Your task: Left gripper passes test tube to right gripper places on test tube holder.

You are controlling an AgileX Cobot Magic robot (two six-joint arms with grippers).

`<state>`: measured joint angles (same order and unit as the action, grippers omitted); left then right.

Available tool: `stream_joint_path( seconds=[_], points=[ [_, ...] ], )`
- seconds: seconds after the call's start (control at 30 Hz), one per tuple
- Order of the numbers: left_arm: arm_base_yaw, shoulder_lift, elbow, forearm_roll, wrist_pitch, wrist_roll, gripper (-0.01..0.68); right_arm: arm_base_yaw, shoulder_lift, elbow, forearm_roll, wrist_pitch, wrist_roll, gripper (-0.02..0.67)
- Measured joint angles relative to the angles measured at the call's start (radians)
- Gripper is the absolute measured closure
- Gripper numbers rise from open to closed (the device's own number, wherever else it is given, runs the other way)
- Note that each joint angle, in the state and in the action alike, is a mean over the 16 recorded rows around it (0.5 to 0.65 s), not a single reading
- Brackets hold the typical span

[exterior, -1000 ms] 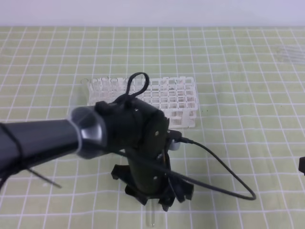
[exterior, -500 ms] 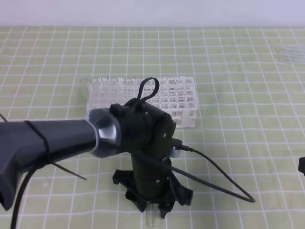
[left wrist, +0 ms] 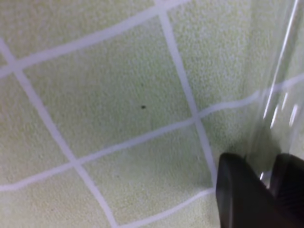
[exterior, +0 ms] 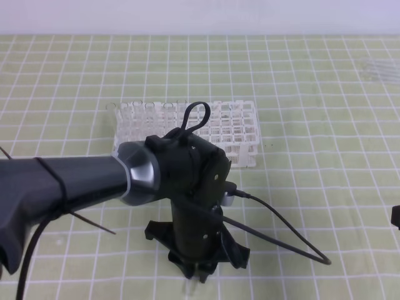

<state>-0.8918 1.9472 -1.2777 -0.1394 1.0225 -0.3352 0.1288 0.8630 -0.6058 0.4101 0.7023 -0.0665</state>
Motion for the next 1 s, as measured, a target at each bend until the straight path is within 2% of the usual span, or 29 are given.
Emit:
stream_joint_path(
  seconds=[0.57,1.0],
  points=[
    [0.0,-0.027,-0.045,0.024,0.056,0.034,0.668,0.0,0.0,0.0,0.004,0.001,-0.01,0.651],
    [-0.001,-0.212,-0.099,0.14,0.061,0.051,0.669,0.0,0.0,-0.009,0.032,0.039,-0.053,0.651]
  ],
)
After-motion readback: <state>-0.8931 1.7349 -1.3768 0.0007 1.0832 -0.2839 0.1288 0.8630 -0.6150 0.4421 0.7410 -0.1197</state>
